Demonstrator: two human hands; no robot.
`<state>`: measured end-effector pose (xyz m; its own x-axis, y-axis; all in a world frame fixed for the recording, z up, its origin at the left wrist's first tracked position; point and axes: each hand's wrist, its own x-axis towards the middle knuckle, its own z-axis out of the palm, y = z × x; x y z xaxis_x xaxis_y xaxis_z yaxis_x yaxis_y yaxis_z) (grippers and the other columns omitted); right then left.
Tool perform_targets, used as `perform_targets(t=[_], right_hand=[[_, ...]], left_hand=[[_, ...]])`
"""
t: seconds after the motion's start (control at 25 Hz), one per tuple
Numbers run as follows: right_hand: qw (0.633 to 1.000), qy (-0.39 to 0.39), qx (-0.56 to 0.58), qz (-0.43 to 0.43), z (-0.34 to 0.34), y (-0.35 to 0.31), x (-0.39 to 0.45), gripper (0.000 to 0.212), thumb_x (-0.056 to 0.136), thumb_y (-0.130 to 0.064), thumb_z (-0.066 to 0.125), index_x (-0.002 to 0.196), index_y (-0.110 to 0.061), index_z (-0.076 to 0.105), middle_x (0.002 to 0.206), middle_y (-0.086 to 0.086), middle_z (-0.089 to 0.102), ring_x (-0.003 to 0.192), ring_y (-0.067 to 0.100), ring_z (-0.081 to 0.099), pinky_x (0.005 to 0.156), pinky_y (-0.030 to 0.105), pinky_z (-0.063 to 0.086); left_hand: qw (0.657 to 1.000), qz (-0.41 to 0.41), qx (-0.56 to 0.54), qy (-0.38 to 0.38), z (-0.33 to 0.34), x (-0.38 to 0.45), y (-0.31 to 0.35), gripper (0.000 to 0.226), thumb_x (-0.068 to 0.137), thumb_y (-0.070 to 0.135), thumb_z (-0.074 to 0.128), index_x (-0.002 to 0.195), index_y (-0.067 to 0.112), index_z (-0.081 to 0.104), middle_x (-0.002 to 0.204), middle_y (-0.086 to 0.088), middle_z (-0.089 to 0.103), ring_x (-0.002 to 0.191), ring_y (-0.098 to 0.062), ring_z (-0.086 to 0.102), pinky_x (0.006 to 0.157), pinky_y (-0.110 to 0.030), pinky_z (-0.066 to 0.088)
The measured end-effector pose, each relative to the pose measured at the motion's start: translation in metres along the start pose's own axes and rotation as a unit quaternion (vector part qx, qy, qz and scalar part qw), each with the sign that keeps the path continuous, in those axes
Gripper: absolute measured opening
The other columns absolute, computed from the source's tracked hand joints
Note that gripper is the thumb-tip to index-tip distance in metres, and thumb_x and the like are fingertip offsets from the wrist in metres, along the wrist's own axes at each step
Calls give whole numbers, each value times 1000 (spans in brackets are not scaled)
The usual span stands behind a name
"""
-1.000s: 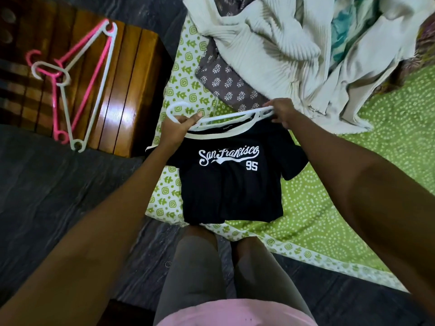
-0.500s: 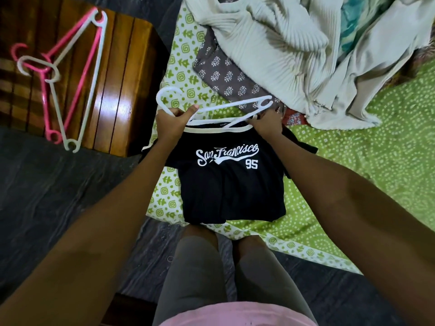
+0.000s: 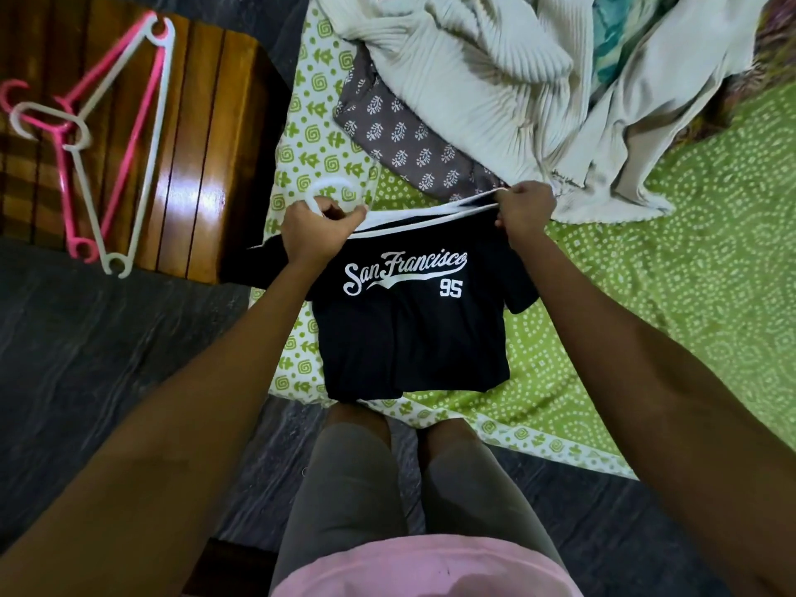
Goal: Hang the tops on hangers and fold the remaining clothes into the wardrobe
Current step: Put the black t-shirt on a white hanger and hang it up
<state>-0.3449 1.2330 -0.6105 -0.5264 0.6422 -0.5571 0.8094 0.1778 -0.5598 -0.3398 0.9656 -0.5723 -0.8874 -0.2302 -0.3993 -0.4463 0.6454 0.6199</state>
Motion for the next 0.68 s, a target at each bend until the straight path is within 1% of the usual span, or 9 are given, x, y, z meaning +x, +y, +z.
perform_targets(t=[0.04,0.12,0.2,0.28,0.36,0.44,0.56,0.64,0.68], right_hand=[[997,8,-47,-55,-1,-2,-3,9,69,-13,61,62,-8,63,54,9,59,46,18,62,49,30,52],[989,-22,-84,-119,2,-5,-15,15,68,-15,61,73,-5,69,65,14,67,59,28,66,59,37,53],[980,-89,-94,-151,8,-7,-39,13,76,-9,60,79,0,68,68,18,68,52,22,64,53,30,50],[977,-121,-65,-164,11,-4,-57,14,83,-5,59,81,5,68,73,22,69,48,17,63,52,33,51],[979,-71,-70,-180,5,-5,-62,15,85,-4,57,87,4,70,83,22,70,66,26,68,70,35,51],[972,-27,-103,-212,-6,-10,-63,18,85,-3,56,91,4,72,90,21,71,83,29,66,75,24,42],[925,-114,-130,-340,-13,-17,-91,16,83,-1,57,91,4,70,82,21,70,74,27,64,63,17,35],[892,-181,-131,-393,-24,-8,-109,17,85,-3,59,100,3,64,81,18,68,72,24,62,67,22,41],[890,-203,-120,-391,-33,-2,-113,18,86,-6,60,103,1,60,82,15,68,73,24,61,70,28,44]], left_hand=[[1000,14,25,-7,2,-4,2,43,69,52,74,56,15,57,57,2,57,58,-14,56,60,-24,42],[999,24,46,-13,6,-11,7,44,68,56,73,61,14,62,61,2,61,62,-15,60,61,-23,42],[999,18,48,-16,10,-16,14,45,67,59,72,66,14,66,64,4,62,64,-14,61,61,-23,43],[998,31,52,-28,14,-22,19,50,64,63,71,70,14,68,67,4,65,66,-14,62,62,-24,46],[996,56,64,-41,16,-28,23,53,62,69,67,72,16,69,68,5,65,68,-13,62,64,-25,47],[994,65,76,-40,19,-33,29,52,62,69,66,71,17,66,66,6,61,69,-13,59,64,-24,43],[997,34,65,-23,21,-39,37,66,56,79,59,71,16,66,72,3,65,73,-17,63,67,-28,49],[998,23,56,-19,16,-43,39,74,52,84,55,72,14,67,73,-1,67,73,-19,64,65,-31,52],[998,24,47,-26,10,-48,42,68,54,80,60,68,14,66,70,-1,66,69,-18,63,61,-29,50]])
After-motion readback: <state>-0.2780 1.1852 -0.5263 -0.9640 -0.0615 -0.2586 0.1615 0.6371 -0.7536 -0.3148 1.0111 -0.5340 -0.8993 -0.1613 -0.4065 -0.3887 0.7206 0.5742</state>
